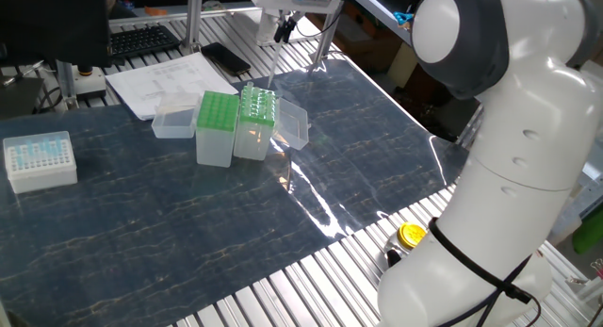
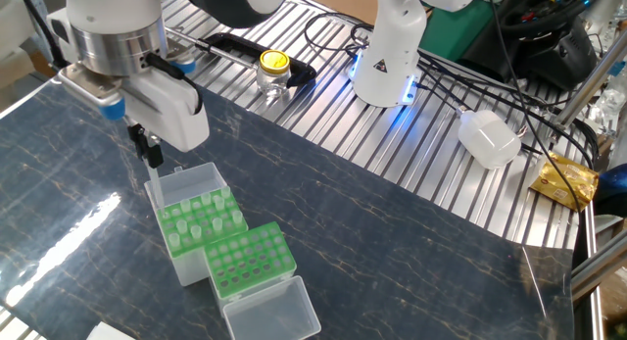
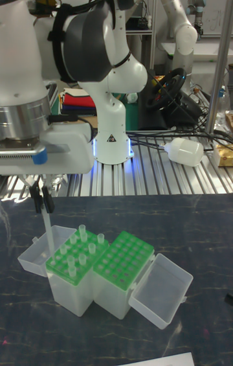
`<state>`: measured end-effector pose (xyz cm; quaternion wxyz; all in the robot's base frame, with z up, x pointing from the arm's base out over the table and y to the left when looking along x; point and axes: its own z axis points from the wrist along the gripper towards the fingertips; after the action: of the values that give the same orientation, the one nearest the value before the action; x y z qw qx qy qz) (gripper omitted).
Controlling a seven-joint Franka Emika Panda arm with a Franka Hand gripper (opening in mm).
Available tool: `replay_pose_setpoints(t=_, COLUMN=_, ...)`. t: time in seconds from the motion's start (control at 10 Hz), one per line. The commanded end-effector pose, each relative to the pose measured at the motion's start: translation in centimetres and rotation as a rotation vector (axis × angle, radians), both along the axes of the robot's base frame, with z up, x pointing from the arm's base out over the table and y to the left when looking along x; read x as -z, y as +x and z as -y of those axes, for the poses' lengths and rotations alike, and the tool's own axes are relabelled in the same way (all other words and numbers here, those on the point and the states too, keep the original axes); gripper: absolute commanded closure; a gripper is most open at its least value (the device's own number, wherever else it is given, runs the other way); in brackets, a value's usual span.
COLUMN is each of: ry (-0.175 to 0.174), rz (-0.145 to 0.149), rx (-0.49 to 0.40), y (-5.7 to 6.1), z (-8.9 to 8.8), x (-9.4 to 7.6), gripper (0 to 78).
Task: Transfer all large pipette tips from one holder to another
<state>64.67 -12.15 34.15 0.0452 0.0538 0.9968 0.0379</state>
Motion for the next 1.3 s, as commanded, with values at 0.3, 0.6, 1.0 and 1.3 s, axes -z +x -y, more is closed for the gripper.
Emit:
replay_pose_setpoints(t=0.3, ry=-0.006, rz=0.013, rx=-0.002, y=0.0, z=0.6, x=0.3, gripper=76.4)
replay_pose_setpoints(t=0.6, ry=-0.004, rz=0.005, rx=0.002, y=-0.2, z=0.9, x=0.6, gripper=76.4)
replay_pose_setpoints(t=1.0, ry=-0.003, rz=0.001, rx=0.003, y=-0.5, z=0.9, x=0.7, gripper=76.4)
replay_pose_setpoints(t=1.3, ry=-0.001, rz=0.006, rx=0.013, y=-1.0, z=0.6, x=1.1, gripper=76.4)
